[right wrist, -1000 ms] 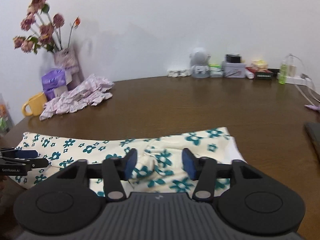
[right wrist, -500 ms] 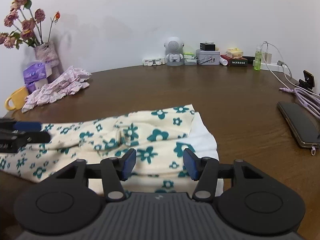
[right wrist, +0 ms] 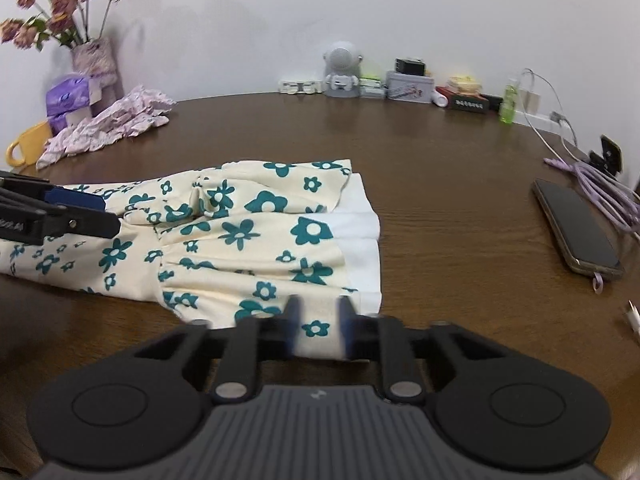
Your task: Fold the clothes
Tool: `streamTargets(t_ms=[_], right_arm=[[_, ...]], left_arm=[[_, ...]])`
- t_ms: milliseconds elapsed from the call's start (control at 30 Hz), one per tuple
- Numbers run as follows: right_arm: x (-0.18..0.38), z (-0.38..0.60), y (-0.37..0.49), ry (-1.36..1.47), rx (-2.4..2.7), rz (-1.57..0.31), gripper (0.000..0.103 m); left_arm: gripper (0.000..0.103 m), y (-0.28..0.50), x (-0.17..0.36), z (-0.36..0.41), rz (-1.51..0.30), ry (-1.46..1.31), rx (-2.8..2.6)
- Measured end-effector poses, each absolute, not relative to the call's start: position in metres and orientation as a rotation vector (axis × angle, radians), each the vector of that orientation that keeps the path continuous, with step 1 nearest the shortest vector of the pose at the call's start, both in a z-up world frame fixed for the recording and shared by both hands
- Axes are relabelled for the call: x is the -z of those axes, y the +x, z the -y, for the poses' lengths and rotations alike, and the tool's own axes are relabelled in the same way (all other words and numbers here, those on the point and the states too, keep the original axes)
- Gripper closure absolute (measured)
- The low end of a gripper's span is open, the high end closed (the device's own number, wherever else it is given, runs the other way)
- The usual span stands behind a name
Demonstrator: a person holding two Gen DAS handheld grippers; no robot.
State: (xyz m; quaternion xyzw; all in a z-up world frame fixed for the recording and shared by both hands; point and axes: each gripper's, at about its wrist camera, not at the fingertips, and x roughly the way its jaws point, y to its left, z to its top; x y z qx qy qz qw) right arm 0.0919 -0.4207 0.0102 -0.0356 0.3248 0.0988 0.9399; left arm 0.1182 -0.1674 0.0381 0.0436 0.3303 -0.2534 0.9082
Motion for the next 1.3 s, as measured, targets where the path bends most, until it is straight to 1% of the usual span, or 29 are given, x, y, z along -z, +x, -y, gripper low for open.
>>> streamTargets(t_ms=[67, 233, 333, 400, 467, 567, 600, 700, 767, 900, 933, 967, 1000, 1033, 1067, 1100, 1300], right_arm=[[-0.012, 0.424, 0.102, -0.071, -0.201, -0.649, 0.098], [-0.013, 0.432, 0.116, -0.06, -0.22, -0.644, 0.097], [-0.021, 0.438, 0.117, -0.029, -0.244, -0.62, 0.09], [-0.026, 0.441, 0.118, -0.008, -0.261, -0.604, 0.081], [-0.031, 0.445, 0.119, 0.014, -0.278, -0.588, 0.074], [-0.038, 0.45, 0.126, 0.043, -0.304, -0.575, 0.066], [-0.039, 0.449, 0.134, 0.055, -0.308, -0.583, 0.065], [-0.038, 0.447, 0.157, 0.091, -0.35, -0.634, 0.064], [-0.037, 0.446, 0.172, 0.115, -0.381, -0.672, 0.062], [-0.026, 0.441, 0.195, 0.165, -0.373, -0.759, 0.061], [-0.024, 0.441, 0.198, 0.187, -0.375, -0.777, 0.061], [-0.022, 0.441, 0.199, 0.212, -0.392, -0.789, 0.061], [-0.021, 0.442, 0.199, 0.235, -0.409, -0.794, 0.065], [-0.02, 0.442, 0.198, 0.257, -0.426, -0.798, 0.073], [-0.02, 0.443, 0.198, 0.28, -0.443, -0.803, 0.091], [-0.021, 0.444, 0.198, 0.307, -0.455, -0.805, 0.099], [-0.048, 0.455, 0.188, 0.371, -0.49, -0.737, 0.101]], left_arm=[[0.049, 0.119, -0.038, 0.171, -0.684, 0.092, 0.519], [0.049, 0.121, -0.044, 0.184, -0.656, 0.132, 0.535], [0.049, 0.125, -0.047, 0.198, -0.63, 0.175, 0.543], [0.049, 0.129, -0.048, 0.209, -0.617, 0.193, 0.554], [0.049, 0.134, -0.048, 0.219, -0.611, 0.221, 0.561], [0.049, 0.14, -0.044, 0.231, -0.608, 0.271, 0.558], [0.049, 0.141, -0.042, 0.232, -0.614, 0.281, 0.557], [0.057, 0.148, -0.037, 0.233, -0.641, 0.287, 0.561], [0.059, 0.152, -0.034, 0.232, -0.66, 0.275, 0.568], [0.065, 0.157, -0.032, 0.229, -0.67, 0.261, 0.573], [0.074, 0.158, -0.032, 0.229, -0.673, 0.26, 0.574], [0.076, 0.159, -0.032, 0.228, -0.678, 0.262, 0.575], [0.08, 0.16, -0.032, 0.228, -0.682, 0.26, 0.578], [0.088, 0.162, -0.033, 0.227, -0.688, 0.255, 0.583], [0.092, 0.163, -0.034, 0.226, -0.694, 0.248, 0.589], [0.093, 0.163, -0.035, 0.225, -0.698, 0.239, 0.594], [0.099, 0.16, -0.048, 0.216, -0.694, 0.177, 0.64]])
